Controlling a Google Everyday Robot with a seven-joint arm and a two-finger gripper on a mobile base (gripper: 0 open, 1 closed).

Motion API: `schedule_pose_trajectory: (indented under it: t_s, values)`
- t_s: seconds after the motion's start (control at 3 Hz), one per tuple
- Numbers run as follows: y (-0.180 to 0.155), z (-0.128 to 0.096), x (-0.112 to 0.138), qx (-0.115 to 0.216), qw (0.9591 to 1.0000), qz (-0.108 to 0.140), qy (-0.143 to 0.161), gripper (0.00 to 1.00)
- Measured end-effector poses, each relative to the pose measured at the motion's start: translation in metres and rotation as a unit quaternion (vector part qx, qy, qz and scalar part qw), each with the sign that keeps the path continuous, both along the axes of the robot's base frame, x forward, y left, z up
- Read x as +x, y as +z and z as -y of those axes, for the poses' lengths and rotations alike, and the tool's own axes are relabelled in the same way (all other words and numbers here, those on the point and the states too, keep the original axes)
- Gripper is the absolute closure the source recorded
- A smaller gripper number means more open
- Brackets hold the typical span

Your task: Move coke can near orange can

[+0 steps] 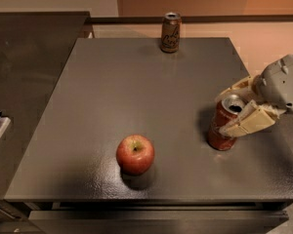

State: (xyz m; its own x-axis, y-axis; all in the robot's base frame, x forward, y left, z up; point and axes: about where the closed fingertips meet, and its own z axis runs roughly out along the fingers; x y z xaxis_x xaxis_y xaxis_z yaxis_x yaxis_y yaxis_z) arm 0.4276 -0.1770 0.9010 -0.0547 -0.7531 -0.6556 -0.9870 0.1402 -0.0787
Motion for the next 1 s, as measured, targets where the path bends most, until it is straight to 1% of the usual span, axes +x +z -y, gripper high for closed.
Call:
schedule_pose_trajectory:
  t_s: [0.33,0.67,1.0]
  values:
    - [0.014,-0.003,0.004,-0.003,1.0000,0.005,-0.006,0.87]
    - [0.035,-0.011,0.024,-0.005,0.9995,0.013,-0.030,1.00]
    - [0.050,-0.020,0.058,-0.004,0.9976,0.013,-0.068,1.00]
